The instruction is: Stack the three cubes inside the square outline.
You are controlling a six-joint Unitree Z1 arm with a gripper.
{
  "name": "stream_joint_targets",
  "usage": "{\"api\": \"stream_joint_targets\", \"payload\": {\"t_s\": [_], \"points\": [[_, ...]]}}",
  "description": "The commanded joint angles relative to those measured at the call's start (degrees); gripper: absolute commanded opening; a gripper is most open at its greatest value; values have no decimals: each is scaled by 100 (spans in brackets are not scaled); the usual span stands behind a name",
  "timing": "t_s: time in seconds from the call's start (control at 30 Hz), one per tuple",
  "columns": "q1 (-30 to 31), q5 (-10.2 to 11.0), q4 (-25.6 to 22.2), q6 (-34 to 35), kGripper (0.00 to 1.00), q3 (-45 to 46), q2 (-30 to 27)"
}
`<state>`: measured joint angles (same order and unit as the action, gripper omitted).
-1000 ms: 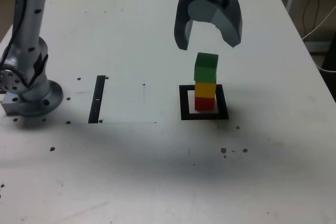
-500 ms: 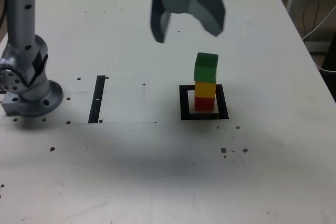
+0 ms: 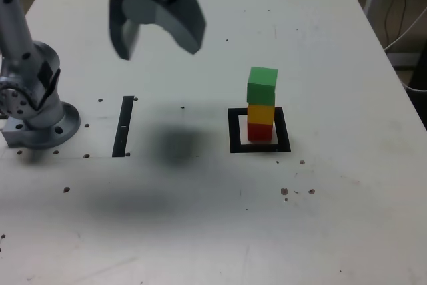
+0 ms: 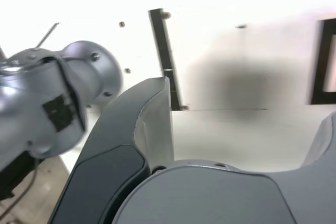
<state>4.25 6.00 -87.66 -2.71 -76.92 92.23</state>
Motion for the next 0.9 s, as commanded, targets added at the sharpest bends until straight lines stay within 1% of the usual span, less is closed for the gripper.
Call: {"api": "stream_joint_targets", "payload": {"t_s": [0.0,0.33,0.63,0.87], "points": [[-3,-58,201,22,99,359,-182],[-10,-307,1076,33,99,1625,-520],[-104,-374,1874,34,99,2607,-614],[-109,-416,2213,34,99,2953,-599]]}}
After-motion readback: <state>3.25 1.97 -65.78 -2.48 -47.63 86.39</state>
